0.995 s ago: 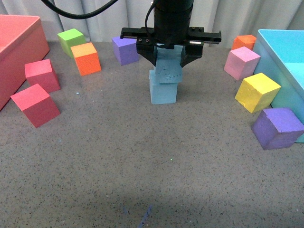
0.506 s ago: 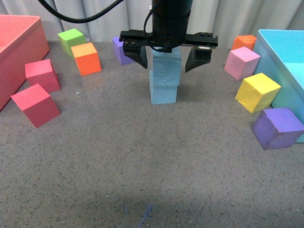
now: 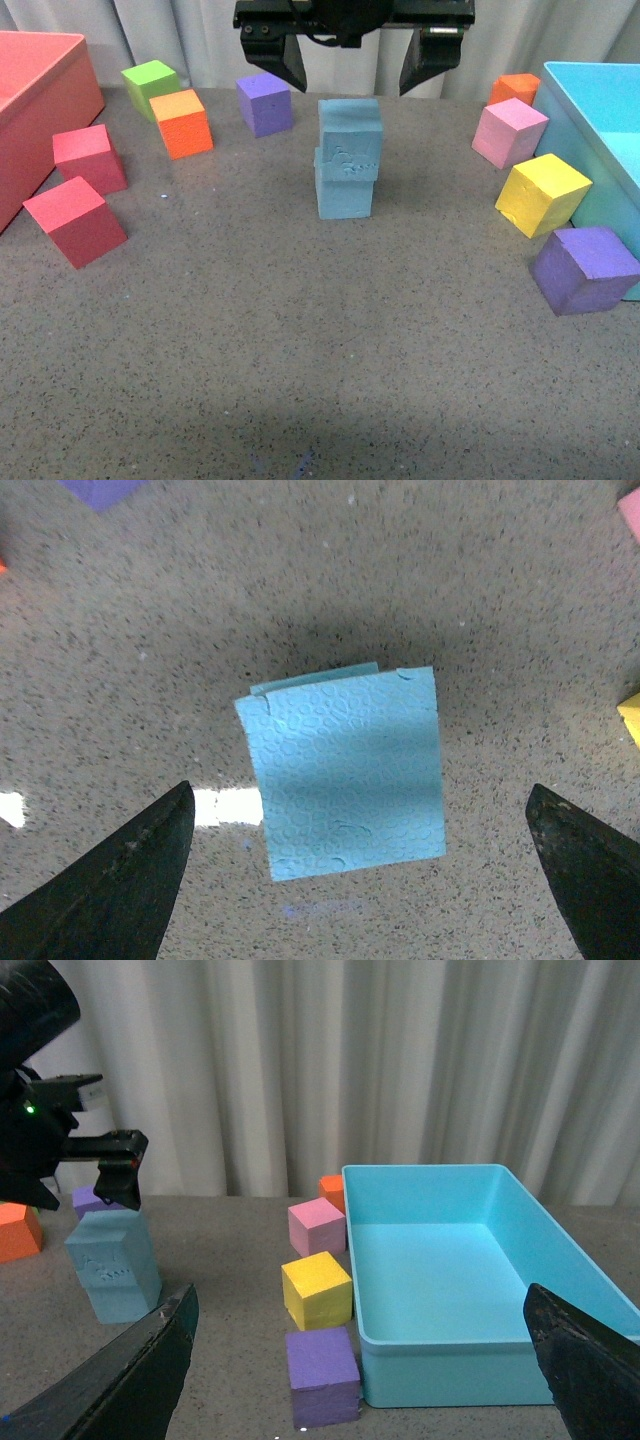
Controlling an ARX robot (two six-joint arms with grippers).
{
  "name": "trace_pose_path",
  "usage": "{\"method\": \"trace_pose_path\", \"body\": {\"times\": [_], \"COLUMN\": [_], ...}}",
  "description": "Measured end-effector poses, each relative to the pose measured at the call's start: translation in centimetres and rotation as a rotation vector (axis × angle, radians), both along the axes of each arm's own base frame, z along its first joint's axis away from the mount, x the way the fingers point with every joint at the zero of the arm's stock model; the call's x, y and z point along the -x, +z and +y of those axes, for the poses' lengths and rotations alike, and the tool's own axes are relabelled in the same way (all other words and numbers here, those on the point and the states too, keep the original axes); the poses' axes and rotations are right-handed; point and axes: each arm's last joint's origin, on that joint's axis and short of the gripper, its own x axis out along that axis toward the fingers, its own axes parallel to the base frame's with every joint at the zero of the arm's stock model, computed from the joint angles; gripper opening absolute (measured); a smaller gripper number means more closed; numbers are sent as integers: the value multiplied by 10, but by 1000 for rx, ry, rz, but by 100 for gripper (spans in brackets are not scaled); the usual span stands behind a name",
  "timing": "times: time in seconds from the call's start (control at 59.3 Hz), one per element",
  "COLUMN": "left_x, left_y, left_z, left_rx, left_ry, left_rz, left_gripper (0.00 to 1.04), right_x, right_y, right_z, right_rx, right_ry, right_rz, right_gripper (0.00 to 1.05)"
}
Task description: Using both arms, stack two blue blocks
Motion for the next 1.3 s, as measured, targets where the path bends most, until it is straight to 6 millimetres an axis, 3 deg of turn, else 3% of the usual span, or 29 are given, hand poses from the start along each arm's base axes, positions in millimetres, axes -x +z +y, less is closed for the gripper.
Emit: {"method": "trace_pose_path", "body": {"times": [0.135,0.185,0.287,0.438,0.506,0.641,0.894,1.096,1.298], "left_x": [3,4,37,87,108,149,207,238,261], "left_y": [12,7,-9,2,4,-14,-24,-38,-36], "left_z": [2,8,55,114,136,171,206,223,232], "left_rx": [9,-74,-94,35,38,15,8,1,6], "left_ry": [0,12,23,93,112,106,87,95,90], "left_rz": [-25,-246,-603,-986,-1031,-994,-983,-969,-977], "left_gripper": [98,89,65,40,30,5,4,4,4], "right_x": [0,0,0,0,0,0,0,0,0], "right_y": [0,0,0,0,0,0,0,0,0], "right_z": [0,0,0,0,0,0,0,0,0], "right_rx": [0,0,0,0,0,0,0,0,0], "right_ry": [0,0,-3,-3,0,0,0,0,0], "right_rz": [0,0,0,0,0,0,0,0,0], "right_gripper": [95,95,95,95,95,95,95,95,95]}}
